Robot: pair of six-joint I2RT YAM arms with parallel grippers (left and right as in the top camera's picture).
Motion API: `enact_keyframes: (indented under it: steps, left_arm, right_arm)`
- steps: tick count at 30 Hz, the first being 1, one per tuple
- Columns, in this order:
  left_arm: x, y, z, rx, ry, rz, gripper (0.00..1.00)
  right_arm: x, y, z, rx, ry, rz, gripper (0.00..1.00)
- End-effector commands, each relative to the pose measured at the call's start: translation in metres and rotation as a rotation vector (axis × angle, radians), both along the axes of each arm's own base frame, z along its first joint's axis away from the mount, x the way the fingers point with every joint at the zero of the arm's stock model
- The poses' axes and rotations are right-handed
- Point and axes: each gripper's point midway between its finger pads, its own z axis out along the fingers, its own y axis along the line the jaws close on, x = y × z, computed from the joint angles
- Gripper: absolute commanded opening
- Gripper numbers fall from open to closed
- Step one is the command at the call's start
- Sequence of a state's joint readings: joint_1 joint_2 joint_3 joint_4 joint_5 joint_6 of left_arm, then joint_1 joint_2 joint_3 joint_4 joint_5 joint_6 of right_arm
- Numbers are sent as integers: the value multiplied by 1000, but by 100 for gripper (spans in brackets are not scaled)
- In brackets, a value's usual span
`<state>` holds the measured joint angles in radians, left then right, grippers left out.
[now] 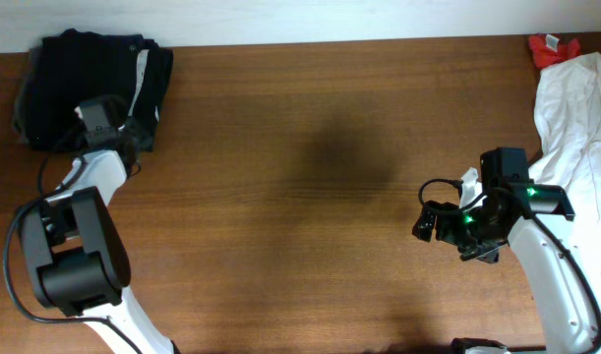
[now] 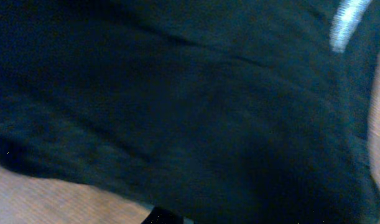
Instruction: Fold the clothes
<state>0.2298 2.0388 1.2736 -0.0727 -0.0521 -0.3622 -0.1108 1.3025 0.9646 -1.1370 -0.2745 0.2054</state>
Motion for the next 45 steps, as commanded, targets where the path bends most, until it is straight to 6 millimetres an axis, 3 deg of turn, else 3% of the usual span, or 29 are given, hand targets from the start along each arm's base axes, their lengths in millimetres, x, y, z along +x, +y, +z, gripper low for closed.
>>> enact_keyframes:
  steps: [1,4,6,7,9,13,17,21,24,26,28,34,45]
  left_arm:
    - [11,-23,4,103,4,-170,30]
    - [3,-29,13,113,35,-188,36]
    - [-2,-34,34,96,20,-204,51]
    - [-6,-39,48,83,9,-219,64]
    - [-20,-54,79,34,-10,-266,99]
    - [-78,-100,145,-130,-23,-406,99]
    - [-150,-124,181,-202,37,-441,99]
    - [-204,-143,203,-193,17,-474,99]
    - [-237,-155,207,-194,22,-503,99]
    - [-271,-161,208,-207,59,-511,99]
    - [-289,-163,209,-210,69,-509,99]
    - [-319,-166,211,-215,84,-507,99]
    - [-342,-173,200,-255,138,-521,99]
  right_arm:
    - [3,-1,3,4,-11,-1,98]
    - [3,-1,3,4,-11,-1,98]
    - [3,-1,3,4,-11,-1,98]
    - [3,-1,3,4,-11,-1,98]
    - [3,-1,3,4,-11,-1,98]
    - [3,-1,3,4,-11,-1,98]
    - [3,-1,3,4,-11,-1,98]
    - [3,-1,3,4,-11,-1,98]
    - [3,-1,3,4,-11,-1,98]
    - [3,-1,3,4,-11,-1,98]
    - [3,-1,3,4,-11,-1,98]
    - [3,-1,3,4,-11,-1,98]
    - [3,-1,3,4,-11,-1,98]
